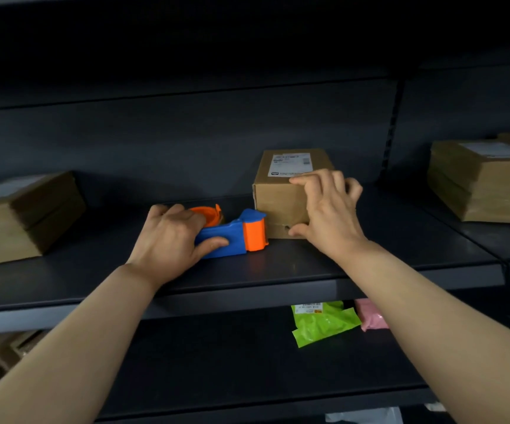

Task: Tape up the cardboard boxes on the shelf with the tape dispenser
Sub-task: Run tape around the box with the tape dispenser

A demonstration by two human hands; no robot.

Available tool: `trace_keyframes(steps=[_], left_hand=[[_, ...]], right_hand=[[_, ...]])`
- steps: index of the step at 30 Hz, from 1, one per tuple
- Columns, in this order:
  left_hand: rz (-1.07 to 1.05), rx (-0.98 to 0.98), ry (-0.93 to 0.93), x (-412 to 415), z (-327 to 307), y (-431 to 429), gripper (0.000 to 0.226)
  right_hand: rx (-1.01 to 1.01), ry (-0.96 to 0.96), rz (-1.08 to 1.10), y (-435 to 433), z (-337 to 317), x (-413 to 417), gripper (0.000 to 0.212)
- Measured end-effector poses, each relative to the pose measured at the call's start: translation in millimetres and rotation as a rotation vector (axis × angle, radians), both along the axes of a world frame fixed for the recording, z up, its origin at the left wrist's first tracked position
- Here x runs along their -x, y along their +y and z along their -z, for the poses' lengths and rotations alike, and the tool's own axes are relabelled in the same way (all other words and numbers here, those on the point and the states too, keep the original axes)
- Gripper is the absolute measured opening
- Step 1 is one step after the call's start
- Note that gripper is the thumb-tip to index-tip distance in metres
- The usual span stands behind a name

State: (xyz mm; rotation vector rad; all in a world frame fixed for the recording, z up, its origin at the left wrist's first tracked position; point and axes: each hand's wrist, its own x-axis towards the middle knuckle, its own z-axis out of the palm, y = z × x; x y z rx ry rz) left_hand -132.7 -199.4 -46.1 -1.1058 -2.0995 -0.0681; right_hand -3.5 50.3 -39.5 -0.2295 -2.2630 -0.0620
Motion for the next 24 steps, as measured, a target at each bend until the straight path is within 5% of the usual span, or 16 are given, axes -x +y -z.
trace_keyframes(steps=[8, 15, 24], left_hand=[[0.023, -0.035, 0.004, -3, 0, 1, 0.062], [0.028, -0.057, -0.022, -4, 1, 0, 0.07], [-0.007, -0.018, -0.044, -2, -3, 1, 0.075]], right_hand=[[0.054, 0.035, 0.072, -10, -10, 9, 0.096], [-0.2, -0.158, 0.108, -20, -18, 13, 0.106], [-0.057, -0.029, 0.059, -30, -9, 22, 0.095]])
